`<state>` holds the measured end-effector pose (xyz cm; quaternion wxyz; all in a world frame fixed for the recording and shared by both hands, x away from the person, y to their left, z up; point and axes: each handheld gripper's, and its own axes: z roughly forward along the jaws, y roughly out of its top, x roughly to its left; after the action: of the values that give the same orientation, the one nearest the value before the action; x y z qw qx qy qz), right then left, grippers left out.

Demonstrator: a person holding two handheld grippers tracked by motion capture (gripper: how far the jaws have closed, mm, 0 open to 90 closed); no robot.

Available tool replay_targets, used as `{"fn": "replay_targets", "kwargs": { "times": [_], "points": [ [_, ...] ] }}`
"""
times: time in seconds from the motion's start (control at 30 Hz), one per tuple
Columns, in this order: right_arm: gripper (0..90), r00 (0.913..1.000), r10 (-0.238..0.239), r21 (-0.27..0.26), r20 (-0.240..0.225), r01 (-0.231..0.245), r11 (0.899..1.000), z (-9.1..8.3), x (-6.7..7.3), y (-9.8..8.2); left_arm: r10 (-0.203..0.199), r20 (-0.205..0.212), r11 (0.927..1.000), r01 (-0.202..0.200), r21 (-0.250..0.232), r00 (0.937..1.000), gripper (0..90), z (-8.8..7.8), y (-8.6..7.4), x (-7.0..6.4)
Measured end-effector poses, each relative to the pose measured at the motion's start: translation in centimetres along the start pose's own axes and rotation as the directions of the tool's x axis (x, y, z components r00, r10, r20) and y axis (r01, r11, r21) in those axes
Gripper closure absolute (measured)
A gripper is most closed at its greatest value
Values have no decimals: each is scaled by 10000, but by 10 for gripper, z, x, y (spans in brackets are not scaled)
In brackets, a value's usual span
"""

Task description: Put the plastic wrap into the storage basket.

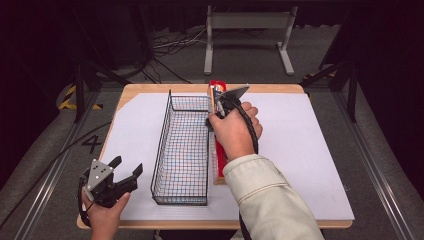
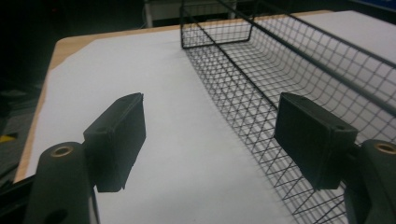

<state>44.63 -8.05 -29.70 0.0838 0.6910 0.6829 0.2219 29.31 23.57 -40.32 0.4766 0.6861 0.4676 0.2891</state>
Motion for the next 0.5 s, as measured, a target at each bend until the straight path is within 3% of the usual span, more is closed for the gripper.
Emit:
{"fn": "replay_targets", "kwargs": {
  "times": [0.17,0.3,0.5],
  "points": [
    [404,10000,-74,-152,37,75,9999,0,13,2,129,41,9999,-129,-14,9999,260,1,1,-1],
    [404,10000,35,7,-50,-35,10000,3,22,2,26,245,9998,-22,-188,9997,260,0,0,1],
    [403,9999,10,35,-119,-9,10000,9,35,3,77,209,9998,-72,-207,9998,260,-1,-1,1]
  ]
}}
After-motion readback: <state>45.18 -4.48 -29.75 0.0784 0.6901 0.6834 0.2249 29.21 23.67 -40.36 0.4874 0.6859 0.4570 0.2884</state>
